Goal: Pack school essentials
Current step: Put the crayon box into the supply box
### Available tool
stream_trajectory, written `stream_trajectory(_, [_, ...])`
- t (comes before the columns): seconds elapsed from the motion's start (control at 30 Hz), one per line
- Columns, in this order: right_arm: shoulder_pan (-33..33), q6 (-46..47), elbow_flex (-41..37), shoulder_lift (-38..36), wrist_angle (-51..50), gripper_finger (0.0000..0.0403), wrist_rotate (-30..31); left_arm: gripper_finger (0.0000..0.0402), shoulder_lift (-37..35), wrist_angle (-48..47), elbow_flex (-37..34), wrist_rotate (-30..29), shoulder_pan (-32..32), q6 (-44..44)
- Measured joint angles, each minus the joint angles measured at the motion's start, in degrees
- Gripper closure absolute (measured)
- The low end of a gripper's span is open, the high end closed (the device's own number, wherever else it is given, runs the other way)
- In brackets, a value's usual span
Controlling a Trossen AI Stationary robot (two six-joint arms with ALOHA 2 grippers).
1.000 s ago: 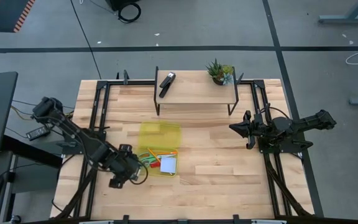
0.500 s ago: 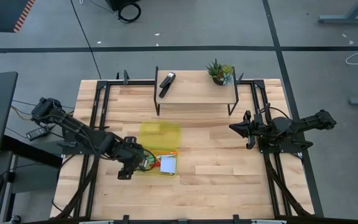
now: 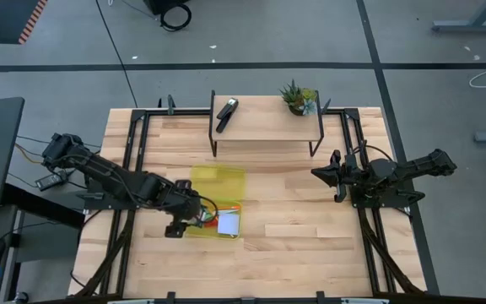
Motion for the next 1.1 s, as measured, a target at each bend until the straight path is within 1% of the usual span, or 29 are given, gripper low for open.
stream_trajectory(0.27, [0.01,-0.01,0.0,0.0,0.0,0.0395,0.0,0.0063,0.0,2.29,0.0,-0.07,1.39,1.57])
stream_trajectory(0.5, [0.0,-0.02,0.0,-0.01,0.0,0.0395,0.0,0.0063,0.0,4.46,0.0,-0.48,1.38,2.92])
stream_trajectory(1.1, [0.0,-0.01,0.0,-0.01,0.01,0.0395,0.0,0.0063,0.02,4.39,0.0,-0.48,1.38,2.79])
